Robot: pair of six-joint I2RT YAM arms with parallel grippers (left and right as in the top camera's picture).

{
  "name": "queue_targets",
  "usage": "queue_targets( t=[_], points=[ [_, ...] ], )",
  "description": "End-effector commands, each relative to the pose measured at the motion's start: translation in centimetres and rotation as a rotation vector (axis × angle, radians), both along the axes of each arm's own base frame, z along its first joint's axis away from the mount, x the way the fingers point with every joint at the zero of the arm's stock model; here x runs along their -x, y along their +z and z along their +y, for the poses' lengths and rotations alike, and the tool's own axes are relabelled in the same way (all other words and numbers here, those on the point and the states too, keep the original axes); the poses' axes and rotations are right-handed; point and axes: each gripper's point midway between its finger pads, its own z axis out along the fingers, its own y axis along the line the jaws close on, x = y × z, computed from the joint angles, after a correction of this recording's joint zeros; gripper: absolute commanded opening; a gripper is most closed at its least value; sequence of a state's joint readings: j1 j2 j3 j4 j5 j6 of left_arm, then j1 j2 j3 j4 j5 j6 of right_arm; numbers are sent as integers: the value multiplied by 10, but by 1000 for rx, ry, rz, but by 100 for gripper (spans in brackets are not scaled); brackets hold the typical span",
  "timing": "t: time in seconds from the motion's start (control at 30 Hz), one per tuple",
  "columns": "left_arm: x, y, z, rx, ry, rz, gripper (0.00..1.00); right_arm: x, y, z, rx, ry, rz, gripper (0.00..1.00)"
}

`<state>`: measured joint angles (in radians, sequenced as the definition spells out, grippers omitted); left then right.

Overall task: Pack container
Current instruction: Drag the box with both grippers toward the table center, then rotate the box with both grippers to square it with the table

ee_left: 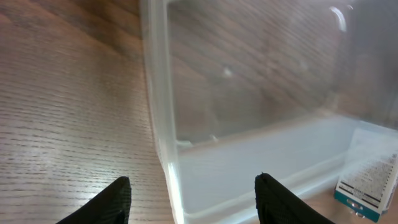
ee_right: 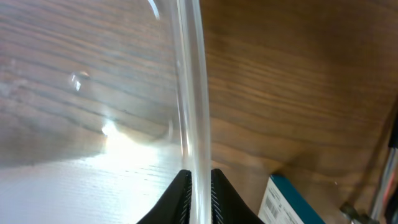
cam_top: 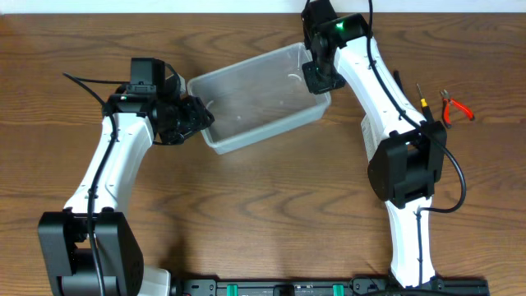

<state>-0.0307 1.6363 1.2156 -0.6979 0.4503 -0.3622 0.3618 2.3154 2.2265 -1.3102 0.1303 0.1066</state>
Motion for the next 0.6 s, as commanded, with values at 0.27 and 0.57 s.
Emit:
queue_targets(
  t=[0.27,0.57],
  points=[
    [8,-5,-28,9,-76,16,56,4,19,-19,31,-29,-7,15],
    [7,-5,-29,4,-78,12,57,-1,19,-38,30,-62,-8,8]
  ],
)
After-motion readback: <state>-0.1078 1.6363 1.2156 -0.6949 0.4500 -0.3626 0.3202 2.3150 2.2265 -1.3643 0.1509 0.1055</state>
